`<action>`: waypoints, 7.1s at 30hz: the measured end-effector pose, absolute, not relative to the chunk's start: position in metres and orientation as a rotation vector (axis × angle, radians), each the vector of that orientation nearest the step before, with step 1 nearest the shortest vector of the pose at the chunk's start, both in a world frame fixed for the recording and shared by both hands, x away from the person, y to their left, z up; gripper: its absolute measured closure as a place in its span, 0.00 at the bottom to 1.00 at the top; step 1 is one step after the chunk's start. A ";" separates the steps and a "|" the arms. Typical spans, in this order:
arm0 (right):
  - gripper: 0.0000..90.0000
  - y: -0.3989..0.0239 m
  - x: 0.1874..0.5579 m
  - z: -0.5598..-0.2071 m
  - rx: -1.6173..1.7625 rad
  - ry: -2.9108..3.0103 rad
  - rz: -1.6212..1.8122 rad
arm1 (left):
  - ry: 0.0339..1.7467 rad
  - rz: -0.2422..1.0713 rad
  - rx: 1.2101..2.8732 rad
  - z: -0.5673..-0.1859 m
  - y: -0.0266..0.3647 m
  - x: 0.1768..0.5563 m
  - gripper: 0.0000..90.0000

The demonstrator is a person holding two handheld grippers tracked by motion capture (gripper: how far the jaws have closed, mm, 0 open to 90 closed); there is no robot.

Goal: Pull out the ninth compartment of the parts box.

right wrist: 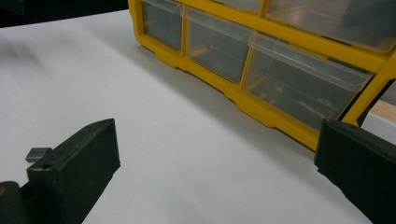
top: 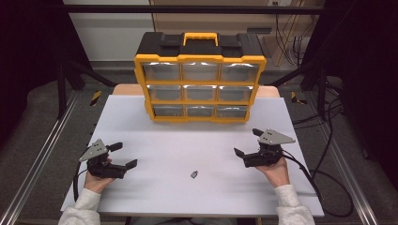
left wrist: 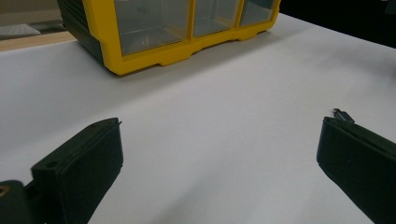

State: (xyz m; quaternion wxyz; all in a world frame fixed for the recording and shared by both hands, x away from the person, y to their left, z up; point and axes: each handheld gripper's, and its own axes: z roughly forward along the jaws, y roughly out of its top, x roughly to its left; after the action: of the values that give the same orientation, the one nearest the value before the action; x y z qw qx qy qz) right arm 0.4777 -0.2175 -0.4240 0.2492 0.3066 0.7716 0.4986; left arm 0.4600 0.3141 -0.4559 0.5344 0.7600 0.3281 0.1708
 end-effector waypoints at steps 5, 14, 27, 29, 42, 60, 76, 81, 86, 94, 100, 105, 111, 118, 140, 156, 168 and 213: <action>0.00 -0.212 0.480 -0.421 0.825 2.111 1.323 | 0.783 0.404 1.810 -0.456 0.314 0.461 0.00; 0.00 -0.200 0.483 -0.414 0.768 2.126 1.235 | 0.787 0.400 1.812 -0.456 0.315 0.462 0.00; 0.01 -0.184 0.492 -0.400 0.685 2.148 1.126 | 0.789 0.403 1.819 -0.457 0.314 0.462 0.00; 0.01 -0.183 0.493 -0.398 0.676 2.147 1.115 | 0.790 0.404 1.817 -0.457 0.314 0.462 0.00; 0.01 -0.174 0.505 -0.394 0.632 2.173 0.989 | 0.789 0.407 1.821 -0.457 0.314 0.462 0.00; 0.02 -0.155 0.514 -0.386 0.489 2.215 0.782 | 0.789 0.409 1.828 -0.457 0.313 0.462 0.00; 0.02 -0.143 0.526 -0.384 0.391 2.242 0.608 | 0.784 0.408 1.835 -0.457 0.311 0.462 0.00; 0.03 -0.141 0.530 -0.385 0.387 2.241 0.580 | 0.785 0.410 1.835 -0.457 0.312 0.462 0.00; 0.03 -0.140 0.536 -0.385 0.373 2.240 0.525 | 0.785 0.411 1.840 -0.457 0.311 0.462 0.00; 0.03 -0.138 0.542 -0.386 0.355 2.241 0.489 | 0.786 0.412 1.839 -0.457 0.312 0.462 0.00; 0.03 -0.134 0.545 -0.386 0.333 2.237 0.476 | 0.787 0.414 1.838 -0.457 0.312 0.462 0.00; 0.03 -0.131 0.546 -0.388 0.321 2.240 0.457 | 0.788 0.416 1.837 -0.457 0.312 0.462 0.00; 0.03 -0.130 0.549 -0.391 0.330 2.234 0.439 | 0.788 0.417 1.840 -0.457 0.312 0.462 0.00; 0.02 -0.130 0.557 -0.396 0.341 2.223 0.413 | 0.789 0.418 1.844 -0.457 0.312 0.462 0.00; 0.01 -0.125 0.571 -0.413 0.315 2.194 0.325 | 0.793 0.422 1.849 -0.458 0.311 0.463 0.00; 0.02 -0.122 0.579 -0.423 0.270 2.168 0.272 | 0.794 0.424 1.852 -0.458 0.311 0.463 0.00; 0.03 -0.118 0.581 -0.431 0.272 2.152 0.239 | 0.794 0.424 1.852 -0.458 0.311 0.463 0.00; 0.27 -0.117 0.585 -0.450 0.144 1.989 0.076 | 0.794 0.429 1.857 -0.458 0.311 0.463 0.00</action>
State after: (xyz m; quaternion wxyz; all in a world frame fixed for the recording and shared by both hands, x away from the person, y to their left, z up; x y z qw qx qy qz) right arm 0.5854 -0.1165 -0.4502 0.5419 0.0607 0.8376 0.0318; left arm 0.4632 0.3115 -0.4582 0.5128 0.7722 0.3300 0.1784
